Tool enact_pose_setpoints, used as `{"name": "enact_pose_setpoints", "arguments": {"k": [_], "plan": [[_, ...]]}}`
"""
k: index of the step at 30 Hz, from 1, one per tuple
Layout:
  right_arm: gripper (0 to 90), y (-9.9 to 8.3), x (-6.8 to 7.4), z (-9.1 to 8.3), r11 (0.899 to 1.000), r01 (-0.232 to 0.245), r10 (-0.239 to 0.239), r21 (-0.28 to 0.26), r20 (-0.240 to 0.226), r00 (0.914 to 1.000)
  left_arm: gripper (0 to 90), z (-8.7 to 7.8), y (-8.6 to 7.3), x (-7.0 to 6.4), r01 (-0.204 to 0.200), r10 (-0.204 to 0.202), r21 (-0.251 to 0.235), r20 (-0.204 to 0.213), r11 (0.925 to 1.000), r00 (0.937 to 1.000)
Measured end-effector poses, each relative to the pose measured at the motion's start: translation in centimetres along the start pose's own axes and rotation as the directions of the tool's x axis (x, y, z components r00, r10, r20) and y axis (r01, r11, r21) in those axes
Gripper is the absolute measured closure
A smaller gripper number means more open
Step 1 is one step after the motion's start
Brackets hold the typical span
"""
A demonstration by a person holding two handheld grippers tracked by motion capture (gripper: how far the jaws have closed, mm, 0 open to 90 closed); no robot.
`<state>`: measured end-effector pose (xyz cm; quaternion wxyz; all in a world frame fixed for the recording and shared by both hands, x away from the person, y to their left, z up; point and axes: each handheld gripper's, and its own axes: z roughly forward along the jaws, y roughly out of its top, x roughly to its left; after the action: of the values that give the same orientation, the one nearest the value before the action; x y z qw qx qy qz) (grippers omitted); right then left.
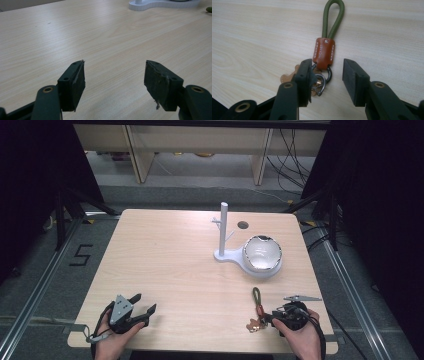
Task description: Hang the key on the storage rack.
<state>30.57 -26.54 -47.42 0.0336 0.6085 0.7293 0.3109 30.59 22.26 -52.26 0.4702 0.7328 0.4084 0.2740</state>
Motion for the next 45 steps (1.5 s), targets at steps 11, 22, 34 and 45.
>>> {"name": "enact_pose_setpoints", "arguments": {"k": [11,22,34,45], "plan": [[58.7,1.8,0.3,0.3,0.991,0.112,-0.115,0.079,0.034,0.9928,32.4,0.1,0.0,0.0,-0.001,0.001,0.005,0.009,1.0000,1.0000],[59.8,3.9,1.4,1.0,0.978,0.081,-0.094,0.193,0.060,0.9938,32.4,0.1,0.0,-0.1,0.001,-0.001,0.011,0.004,0.9999,1.0000],[60.8,5.7,1.4,2.3,0.952,0.096,-0.131,0.289,0.104,0.9859,32.4,0.1,0.0,-0.2,-0.009,0.009,0.021,0.000,0.9997,1.0000],[59.0,6.6,1.9,4.0,0.924,0.119,-0.175,0.364,0.125,0.9767,32.4,0.2,0.0,-0.2,-0.009,0.009,0.013,0.007,0.9999,0.9999]]}}
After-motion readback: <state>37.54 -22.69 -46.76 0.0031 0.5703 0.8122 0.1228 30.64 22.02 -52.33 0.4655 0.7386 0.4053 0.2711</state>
